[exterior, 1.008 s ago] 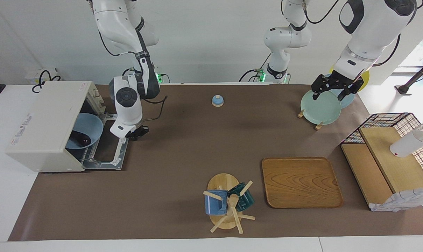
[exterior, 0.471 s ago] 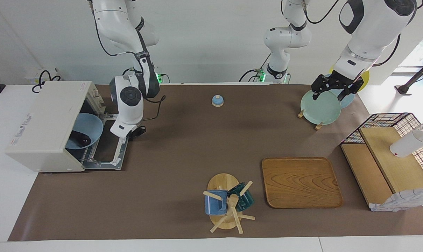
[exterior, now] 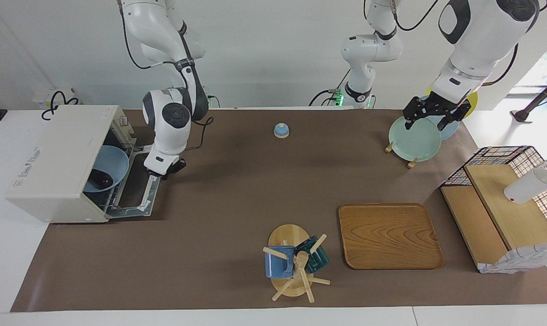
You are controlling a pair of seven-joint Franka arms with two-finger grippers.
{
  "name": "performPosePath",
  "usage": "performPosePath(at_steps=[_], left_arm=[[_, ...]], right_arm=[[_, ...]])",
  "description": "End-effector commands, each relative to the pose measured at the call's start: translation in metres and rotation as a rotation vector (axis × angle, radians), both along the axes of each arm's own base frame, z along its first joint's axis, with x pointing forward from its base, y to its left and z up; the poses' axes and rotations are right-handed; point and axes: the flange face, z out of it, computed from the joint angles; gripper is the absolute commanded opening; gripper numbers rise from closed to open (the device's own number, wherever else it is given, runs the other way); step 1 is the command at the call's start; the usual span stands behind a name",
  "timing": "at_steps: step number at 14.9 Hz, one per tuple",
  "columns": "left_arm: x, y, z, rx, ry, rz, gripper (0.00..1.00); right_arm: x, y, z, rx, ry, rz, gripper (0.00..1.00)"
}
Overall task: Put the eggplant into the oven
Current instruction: 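Push the oven door closed with the right gripper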
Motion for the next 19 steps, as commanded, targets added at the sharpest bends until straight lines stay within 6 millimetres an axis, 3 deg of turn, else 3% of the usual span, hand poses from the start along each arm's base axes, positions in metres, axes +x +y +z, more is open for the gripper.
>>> performPosePath(at_steps=[1,6,10,12,14,17,18,19], left_arm=[[-0.006,0.006,0.001,0.023,0.002,-0.008,1.00],[-0.006,0.007,-0.001,0.045,0.004,-0.011,1.00],[-0.006,0.007,0.000,0.045,0.001,-0.010,1.00],[-0.005,0.007,0.000,0.045,-0.002,-0.008,1.00],[-0.005,0.006,0.001,0.044,-0.007,-0.010,1.00],[-0.005,0.007,0.001,0.044,-0.005,-0.007,1.00],[-0.005,0.007,0.001,0.044,-0.005,-0.007,1.00],[-0.005,0.008,0.001,0.044,-0.005,-0.004,1.00]], right_arm=[[0.027,-0.072,0.047,-0.077,-0.011,0.032,0.00],[0.024,-0.102,0.091,-0.098,0.039,0.041,0.00],[0.020,-0.127,0.093,-0.054,0.068,0.035,0.00],[0.017,-0.127,0.101,-0.032,0.065,0.018,0.00],[0.014,-0.121,0.124,0.015,0.056,-0.020,0.00],[0.016,-0.111,0.178,0.112,0.063,-0.096,0.00],[0.015,-0.110,0.191,0.181,0.060,-0.125,0.02],[0.016,-0.105,0.202,0.247,0.052,-0.145,0.14]])
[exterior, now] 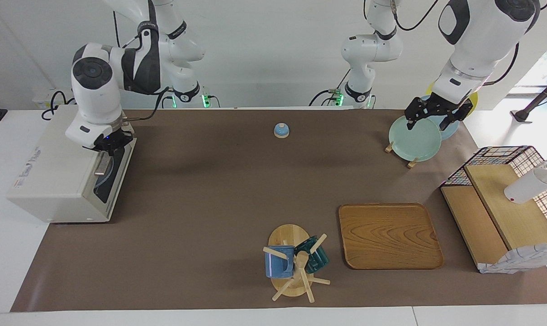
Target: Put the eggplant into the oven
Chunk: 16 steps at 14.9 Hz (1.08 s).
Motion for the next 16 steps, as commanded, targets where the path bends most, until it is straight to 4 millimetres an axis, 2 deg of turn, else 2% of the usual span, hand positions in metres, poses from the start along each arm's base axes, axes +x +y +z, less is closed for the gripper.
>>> performPosePath(at_steps=[1,3,4,5,10,12,13,14,15,16], left_arm=[[-0.005,0.004,0.002,0.021,-0.004,-0.006,1.00],[-0.005,0.004,0.002,0.021,-0.004,-0.004,1.00],[-0.005,0.004,0.002,0.021,-0.004,-0.006,1.00],[-0.005,0.004,0.002,0.021,-0.004,-0.006,1.00],[-0.005,0.004,0.002,0.021,-0.004,-0.004,1.00],[-0.005,0.004,0.002,0.021,-0.004,-0.004,1.00],[-0.005,0.004,0.002,0.021,-0.004,-0.004,1.00],[-0.005,0.004,0.002,0.021,-0.004,-0.004,1.00],[-0.005,0.004,0.002,0.021,-0.004,-0.004,1.00],[-0.005,0.004,0.002,0.021,-0.004,-0.004,1.00]], right_arm=[[0.002,0.008,0.037,0.132,-0.014,-0.020,0.18],[0.004,0.012,0.048,0.155,-0.009,-0.030,0.35],[0.004,0.011,0.048,0.185,-0.012,-0.042,0.62],[0.003,0.009,0.047,0.202,-0.007,-0.051,1.00],[-0.003,0.003,0.052,0.201,-0.009,-0.068,1.00],[0.000,0.018,0.056,0.200,-0.034,-0.034,1.00],[0.001,0.038,0.061,0.199,-0.039,-0.018,1.00],[0.001,0.049,0.064,0.196,-0.032,-0.038,1.00],[0.001,0.044,0.066,0.189,-0.028,-0.100,1.00],[0.003,0.049,0.070,0.186,-0.030,-0.110,1.00]])
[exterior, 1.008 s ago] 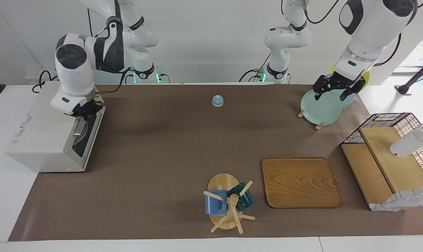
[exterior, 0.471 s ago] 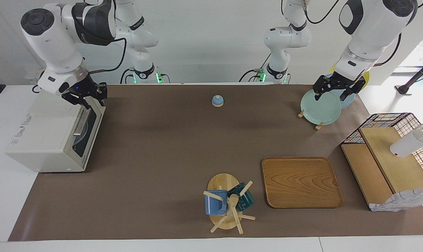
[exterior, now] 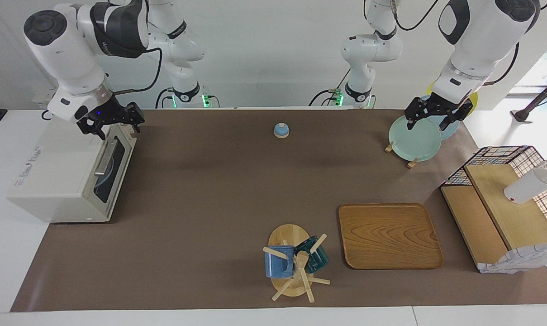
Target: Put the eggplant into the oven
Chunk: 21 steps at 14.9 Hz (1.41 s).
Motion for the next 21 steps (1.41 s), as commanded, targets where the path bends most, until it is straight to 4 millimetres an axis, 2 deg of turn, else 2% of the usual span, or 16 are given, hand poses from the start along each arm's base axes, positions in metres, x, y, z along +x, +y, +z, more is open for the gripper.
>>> performPosePath(at_steps=[1,3,7,10,16,18,21], left_arm=[[-0.005,0.004,0.002,0.021,-0.004,-0.004,1.00],[-0.005,0.004,0.002,0.021,-0.004,-0.004,1.00],[-0.005,0.004,0.002,0.021,-0.004,-0.004,1.00],[-0.005,0.004,0.002,0.021,-0.004,-0.004,1.00],[-0.005,0.004,0.002,0.021,-0.004,-0.004,1.00],[-0.005,0.004,0.002,0.021,-0.004,-0.004,1.00],[-0.005,0.004,0.002,0.021,-0.004,-0.004,1.00]], right_arm=[[0.002,-0.002,0.012,0.017,0.002,-0.065,1.00],[-0.001,-0.009,0.018,0.041,-0.015,-0.087,1.00],[0.003,-0.011,0.014,0.042,-0.003,-0.147,1.00],[0.001,-0.022,0.014,0.079,0.004,-0.208,1.00],[-0.003,-0.027,0.026,0.072,-0.023,-0.213,1.00],[-0.003,-0.022,0.031,0.068,-0.040,-0.203,1.00],[-0.007,-0.026,0.030,0.078,-0.029,-0.208,1.00]])
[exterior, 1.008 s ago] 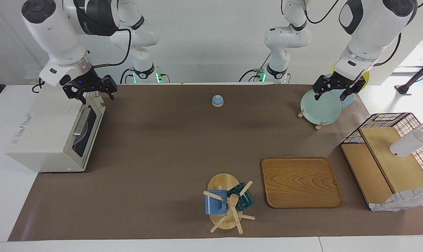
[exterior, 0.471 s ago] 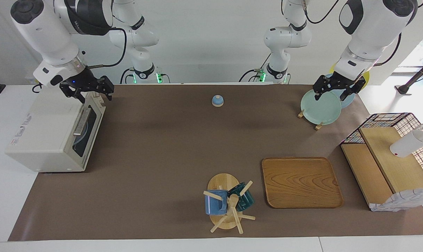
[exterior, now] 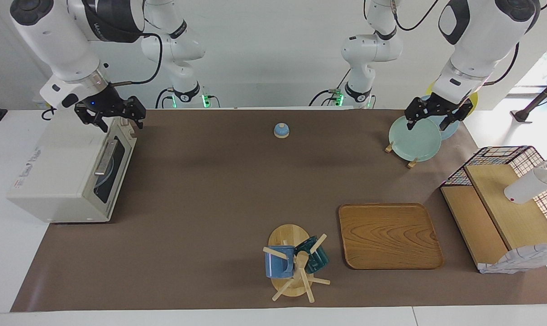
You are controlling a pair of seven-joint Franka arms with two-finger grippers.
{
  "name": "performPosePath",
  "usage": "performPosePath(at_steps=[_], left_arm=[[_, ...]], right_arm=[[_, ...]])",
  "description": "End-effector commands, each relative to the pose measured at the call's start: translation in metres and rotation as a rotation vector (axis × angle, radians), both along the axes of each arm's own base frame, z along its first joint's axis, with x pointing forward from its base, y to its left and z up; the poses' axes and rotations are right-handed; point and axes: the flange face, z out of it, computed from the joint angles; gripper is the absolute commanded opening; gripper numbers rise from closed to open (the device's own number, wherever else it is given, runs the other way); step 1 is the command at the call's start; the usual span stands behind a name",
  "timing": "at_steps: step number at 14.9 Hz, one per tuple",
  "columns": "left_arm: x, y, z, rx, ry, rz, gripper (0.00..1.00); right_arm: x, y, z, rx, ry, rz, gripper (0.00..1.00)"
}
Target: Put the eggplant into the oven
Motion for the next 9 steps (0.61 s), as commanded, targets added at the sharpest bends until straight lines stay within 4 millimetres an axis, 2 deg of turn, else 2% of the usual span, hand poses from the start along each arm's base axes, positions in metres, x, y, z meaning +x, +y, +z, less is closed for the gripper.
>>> performPosePath(at_steps=[1,5,9], left_arm=[[-0.005,0.004,0.002,0.021,-0.004,-0.004,1.00],[-0.005,0.004,0.002,0.021,-0.004,-0.004,1.00],[-0.005,0.004,0.002,0.021,-0.004,-0.004,1.00]], right_arm=[[-0.005,-0.001,0.006,0.024,-0.002,-0.020,1.00],[-0.014,0.000,0.022,0.020,-0.026,-0.013,1.00],[-0.013,0.003,0.022,0.013,-0.032,-0.009,1.00]])
